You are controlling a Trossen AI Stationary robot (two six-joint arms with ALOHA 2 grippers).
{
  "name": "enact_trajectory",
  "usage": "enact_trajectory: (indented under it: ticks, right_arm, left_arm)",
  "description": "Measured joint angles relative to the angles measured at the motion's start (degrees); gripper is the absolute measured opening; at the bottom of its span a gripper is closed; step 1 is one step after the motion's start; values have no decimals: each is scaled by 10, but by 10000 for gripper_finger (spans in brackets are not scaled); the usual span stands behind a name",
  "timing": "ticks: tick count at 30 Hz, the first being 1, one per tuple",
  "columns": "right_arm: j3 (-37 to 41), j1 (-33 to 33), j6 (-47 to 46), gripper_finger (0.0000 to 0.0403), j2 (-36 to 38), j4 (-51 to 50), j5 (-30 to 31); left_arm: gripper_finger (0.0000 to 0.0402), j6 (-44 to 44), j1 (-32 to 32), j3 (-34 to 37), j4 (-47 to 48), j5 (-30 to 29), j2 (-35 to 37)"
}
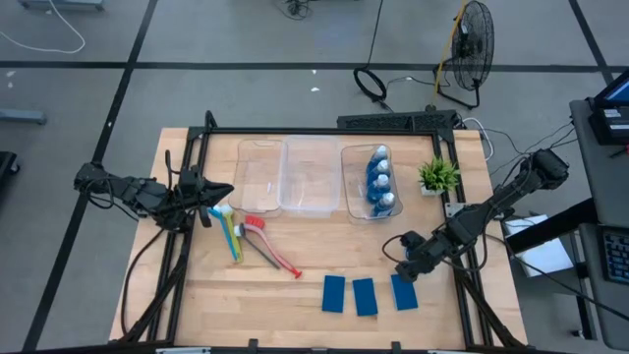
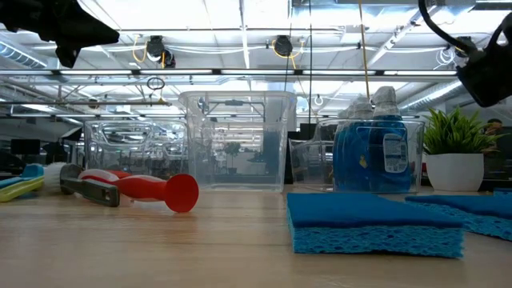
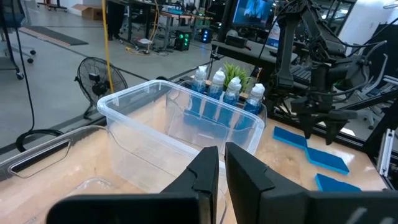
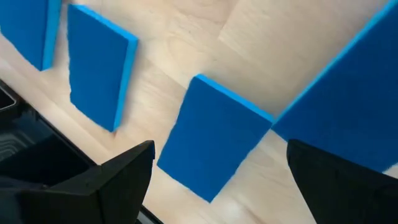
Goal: Pick & Place Kitchen Sink Supplies
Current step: Put the blue sponge into the left transparent bin
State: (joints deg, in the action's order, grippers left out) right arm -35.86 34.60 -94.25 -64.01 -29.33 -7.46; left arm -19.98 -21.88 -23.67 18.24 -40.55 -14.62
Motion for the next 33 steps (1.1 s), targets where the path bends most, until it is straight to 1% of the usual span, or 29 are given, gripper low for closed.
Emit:
enact_trajectory:
  ticks: [3, 13, 16, 19, 33]
  right_arm:
    - [0, 0, 6, 354, 0, 5, 0]
    - [0, 0, -23, 355, 0, 3, -4]
    - [0, 0, -12, 355, 0, 6, -16]
    - [0, 0, 2, 355, 0, 12, -14]
    - [0, 0, 4, 355, 0, 15, -16]
  left_arm:
    - [33, 1, 0, 0, 0, 0, 0]
    - [33, 0, 0, 0, 0, 1, 0]
    - [33, 0, 0, 0, 0, 1, 0]
    - [33, 0, 0, 0, 0, 1, 0]
    - [33, 0, 0, 0, 0, 1, 0]
